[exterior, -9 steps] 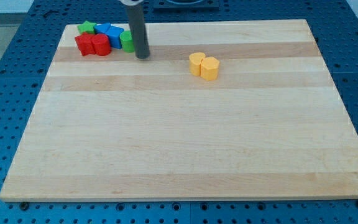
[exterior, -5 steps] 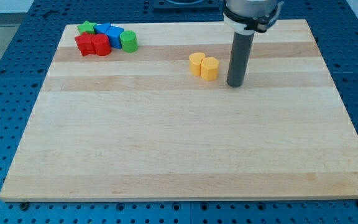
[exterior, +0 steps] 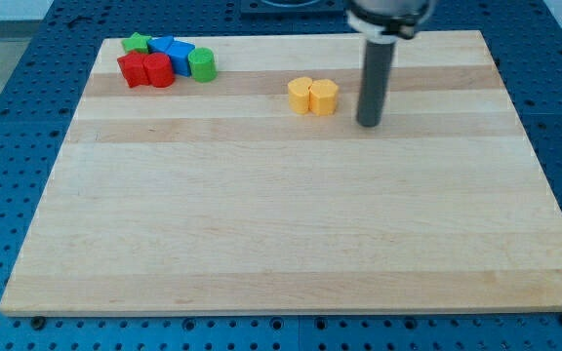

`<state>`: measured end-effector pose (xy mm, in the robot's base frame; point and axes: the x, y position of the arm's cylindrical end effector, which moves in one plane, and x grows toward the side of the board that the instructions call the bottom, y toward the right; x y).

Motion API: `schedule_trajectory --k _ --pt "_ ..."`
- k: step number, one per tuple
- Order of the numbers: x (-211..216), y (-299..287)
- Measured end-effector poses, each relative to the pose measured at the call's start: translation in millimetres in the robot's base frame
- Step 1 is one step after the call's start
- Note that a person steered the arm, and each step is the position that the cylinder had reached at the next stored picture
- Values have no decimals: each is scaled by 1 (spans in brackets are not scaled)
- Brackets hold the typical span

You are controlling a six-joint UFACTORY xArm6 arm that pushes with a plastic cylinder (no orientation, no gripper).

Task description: Move the yellow hexagon along with yellow heart slightly left

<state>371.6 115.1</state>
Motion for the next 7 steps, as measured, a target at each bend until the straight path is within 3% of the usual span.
schedule_trajectory --k 1,3,7 --pt "-22 4" --pt "-22 -80" --pt "-44 -154"
